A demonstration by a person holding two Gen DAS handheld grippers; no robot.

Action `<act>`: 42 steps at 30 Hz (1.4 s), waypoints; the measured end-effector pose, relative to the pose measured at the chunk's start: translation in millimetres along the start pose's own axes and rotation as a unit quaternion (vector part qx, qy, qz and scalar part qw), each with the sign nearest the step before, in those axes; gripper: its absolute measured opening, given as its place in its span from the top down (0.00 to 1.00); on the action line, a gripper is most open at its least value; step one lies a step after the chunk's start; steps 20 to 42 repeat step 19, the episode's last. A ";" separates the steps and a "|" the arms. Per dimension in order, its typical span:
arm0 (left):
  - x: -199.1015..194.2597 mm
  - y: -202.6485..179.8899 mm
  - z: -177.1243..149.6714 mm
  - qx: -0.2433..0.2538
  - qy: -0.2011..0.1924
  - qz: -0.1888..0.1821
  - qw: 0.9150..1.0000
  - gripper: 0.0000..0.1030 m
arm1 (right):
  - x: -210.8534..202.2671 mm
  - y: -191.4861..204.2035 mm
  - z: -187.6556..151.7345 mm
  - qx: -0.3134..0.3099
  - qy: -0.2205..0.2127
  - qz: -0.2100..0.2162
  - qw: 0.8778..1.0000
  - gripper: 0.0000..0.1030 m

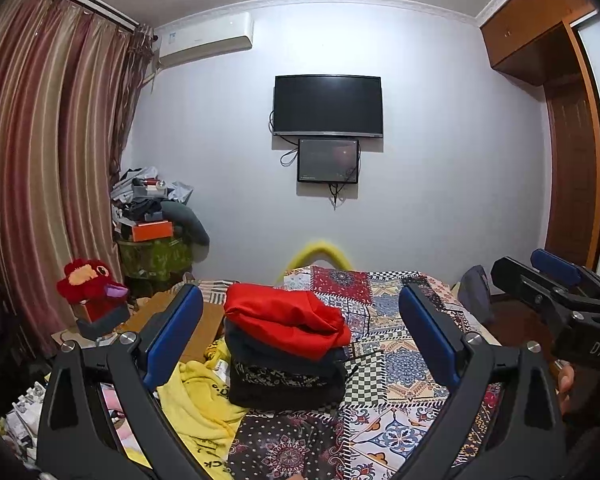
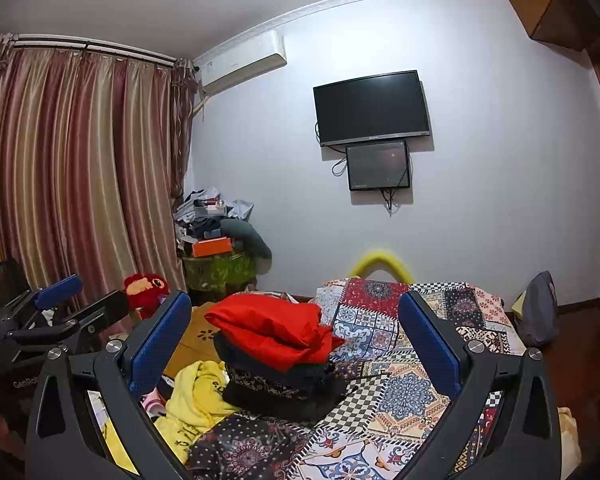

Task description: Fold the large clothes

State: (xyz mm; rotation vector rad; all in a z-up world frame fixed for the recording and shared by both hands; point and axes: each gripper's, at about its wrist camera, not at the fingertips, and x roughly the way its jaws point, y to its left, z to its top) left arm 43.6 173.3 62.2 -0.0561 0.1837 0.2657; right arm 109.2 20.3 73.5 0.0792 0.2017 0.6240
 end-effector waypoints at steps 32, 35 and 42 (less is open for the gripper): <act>-0.4 -1.2 -5.0 0.004 0.009 -0.007 1.000 0.04 | 2.5 -1.5 -3.2 0.002 0.005 0.000 1.000 0.00; -0.4 -1.2 -5.0 0.004 0.009 -0.007 1.000 0.04 | 2.5 -1.5 -3.2 0.002 0.005 0.000 1.000 0.00; -0.4 -1.2 -5.0 0.004 0.009 -0.007 1.000 0.04 | 2.5 -1.5 -3.2 0.002 0.005 0.000 1.000 0.00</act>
